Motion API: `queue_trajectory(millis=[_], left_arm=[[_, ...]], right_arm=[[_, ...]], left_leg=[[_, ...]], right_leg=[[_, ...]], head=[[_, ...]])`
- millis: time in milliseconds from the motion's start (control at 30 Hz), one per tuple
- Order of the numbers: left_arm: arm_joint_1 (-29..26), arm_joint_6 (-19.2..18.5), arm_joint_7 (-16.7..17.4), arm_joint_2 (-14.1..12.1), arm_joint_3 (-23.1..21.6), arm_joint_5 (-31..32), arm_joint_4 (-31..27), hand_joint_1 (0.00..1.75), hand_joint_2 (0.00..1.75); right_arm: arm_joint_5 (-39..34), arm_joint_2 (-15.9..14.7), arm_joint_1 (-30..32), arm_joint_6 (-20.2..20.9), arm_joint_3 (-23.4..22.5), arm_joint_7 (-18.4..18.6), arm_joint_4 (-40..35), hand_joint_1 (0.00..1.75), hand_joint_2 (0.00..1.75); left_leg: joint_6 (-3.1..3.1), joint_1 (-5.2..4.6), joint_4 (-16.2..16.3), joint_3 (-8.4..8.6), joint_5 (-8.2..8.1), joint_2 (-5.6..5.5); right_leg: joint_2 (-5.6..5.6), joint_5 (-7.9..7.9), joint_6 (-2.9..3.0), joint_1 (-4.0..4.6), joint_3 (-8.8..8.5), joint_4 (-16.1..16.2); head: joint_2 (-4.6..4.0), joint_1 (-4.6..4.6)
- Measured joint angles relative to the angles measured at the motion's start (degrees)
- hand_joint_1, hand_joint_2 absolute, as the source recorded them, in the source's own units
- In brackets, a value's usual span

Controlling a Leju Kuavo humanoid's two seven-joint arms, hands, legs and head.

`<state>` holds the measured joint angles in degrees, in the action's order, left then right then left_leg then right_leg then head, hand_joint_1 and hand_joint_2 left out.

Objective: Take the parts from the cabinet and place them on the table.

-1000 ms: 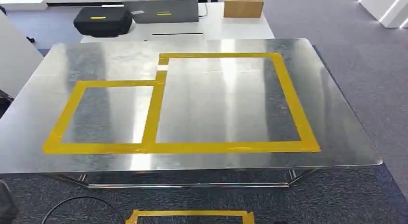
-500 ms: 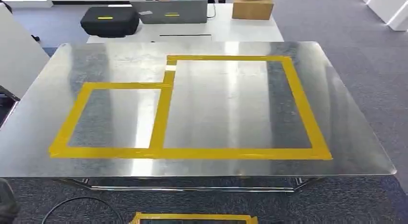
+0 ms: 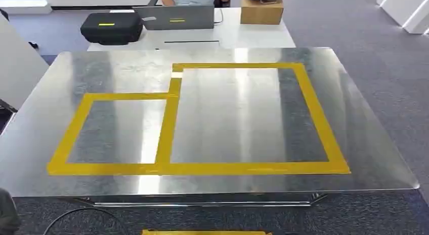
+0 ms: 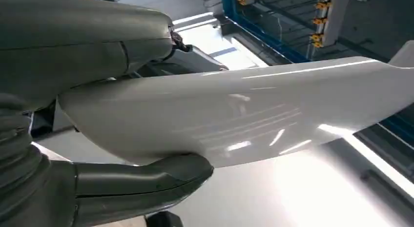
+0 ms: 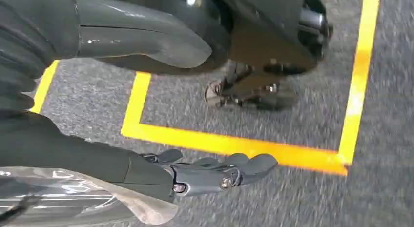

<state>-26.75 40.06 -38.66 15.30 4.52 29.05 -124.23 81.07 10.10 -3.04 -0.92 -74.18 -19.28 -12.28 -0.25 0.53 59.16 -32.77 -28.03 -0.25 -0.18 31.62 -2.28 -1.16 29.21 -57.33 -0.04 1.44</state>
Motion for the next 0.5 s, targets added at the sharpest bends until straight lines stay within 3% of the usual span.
queue_trajectory(millis=[67,233,333,500], left_arm=[[-0.31,0.02,0.02,0.24,0.02,0.30,0.07,1.75,1.75],[-0.28,0.02,0.00,0.28,0.04,0.28,0.61,1.75,1.75],[0.03,-0.11,0.18,-0.04,0.42,-0.11,3.26,1.75,1.75],[1.98,-1.51,2.45,-2.16,2.30,0.96,7.30,1.75,1.75]], right_arm=[[0.15,-0.39,0.01,0.50,0.00,0.02,0.00,0.00,1.75],[0.33,-0.92,0.09,1.09,0.02,0.00,0.00,0.00,1.75],[0.88,-1.18,0.07,1.70,0.20,-0.09,0.00,0.00,1.75],[1.55,-1.57,0.01,1.92,0.59,-0.13,0.00,0.00,1.75]], left_leg=[[0.00,0.14,-0.31,0.02,0.11,-0.12],[0.52,-0.06,-0.28,0.06,-0.19,-0.12],[0.74,-0.11,-0.24,0.09,-0.32,-0.12],[0.85,-0.13,-0.23,0.15,-0.34,-0.12]], right_leg=[[-0.10,0.17,1.32,0.08,-0.12,-0.01],[-0.02,-0.10,0.76,0.01,-0.67,1.05],[-0.02,-0.16,-0.19,-0.05,-0.86,1.40],[-0.03,-0.17,-0.35,-0.06,-0.87,1.43]], head=[[0.00,-0.44],[0.00,-0.44],[0.00,-0.44],[0.00,-0.39]])
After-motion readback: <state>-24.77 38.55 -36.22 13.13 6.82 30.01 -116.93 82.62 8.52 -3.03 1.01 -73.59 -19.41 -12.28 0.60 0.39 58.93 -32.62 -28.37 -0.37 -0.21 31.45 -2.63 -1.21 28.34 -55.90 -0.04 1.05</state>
